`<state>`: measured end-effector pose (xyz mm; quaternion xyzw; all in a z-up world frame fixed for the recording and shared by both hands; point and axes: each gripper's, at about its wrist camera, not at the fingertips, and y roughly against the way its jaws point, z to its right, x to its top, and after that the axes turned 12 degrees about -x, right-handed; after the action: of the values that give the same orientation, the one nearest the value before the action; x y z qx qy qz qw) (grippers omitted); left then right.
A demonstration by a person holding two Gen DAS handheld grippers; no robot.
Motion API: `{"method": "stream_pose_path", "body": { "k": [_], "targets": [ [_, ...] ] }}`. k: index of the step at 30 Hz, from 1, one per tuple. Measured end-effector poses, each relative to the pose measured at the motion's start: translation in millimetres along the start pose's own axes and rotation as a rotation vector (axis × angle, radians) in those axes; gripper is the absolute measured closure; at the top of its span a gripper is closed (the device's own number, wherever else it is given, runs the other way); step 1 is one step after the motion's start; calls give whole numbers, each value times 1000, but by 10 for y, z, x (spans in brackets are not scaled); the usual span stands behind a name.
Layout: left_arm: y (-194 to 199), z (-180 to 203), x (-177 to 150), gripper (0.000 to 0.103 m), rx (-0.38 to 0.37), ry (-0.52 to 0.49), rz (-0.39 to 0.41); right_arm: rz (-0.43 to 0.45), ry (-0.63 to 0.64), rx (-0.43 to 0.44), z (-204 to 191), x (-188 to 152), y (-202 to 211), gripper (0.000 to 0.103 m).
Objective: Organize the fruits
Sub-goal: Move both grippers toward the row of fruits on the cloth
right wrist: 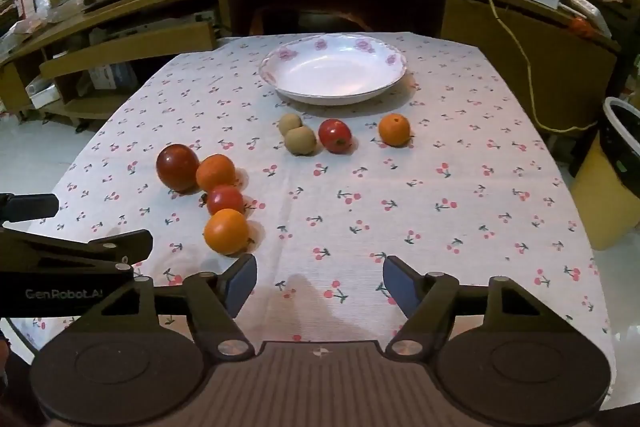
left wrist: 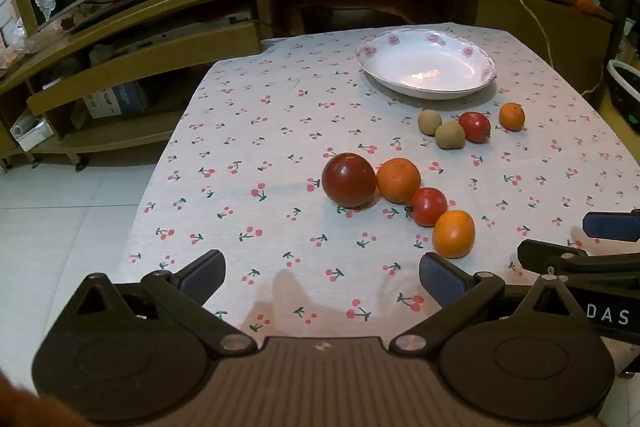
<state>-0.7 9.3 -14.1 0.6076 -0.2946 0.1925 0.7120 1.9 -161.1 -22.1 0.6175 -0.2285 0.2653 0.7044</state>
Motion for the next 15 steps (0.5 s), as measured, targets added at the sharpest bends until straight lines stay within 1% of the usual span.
{"method": "stream_pose_path", "body": {
  "k": [3, 4, 6, 15],
  "targets": [
    [0, -16, 4, 0, 5, 1, 3, 2, 12, 21, -26, 12, -16, 35],
    [2, -20, 5, 0, 8, 1, 5, 2, 16, 30, -32, 19, -19, 38],
    [3, -32, 1, 0, 14, 1, 8, 3, 22, 49, -46, 28, -24, 40],
    [8, -129, 16, 0, -8, 29, 18, 5, 61, 121, -94, 119, -103, 41]
  ]
}}
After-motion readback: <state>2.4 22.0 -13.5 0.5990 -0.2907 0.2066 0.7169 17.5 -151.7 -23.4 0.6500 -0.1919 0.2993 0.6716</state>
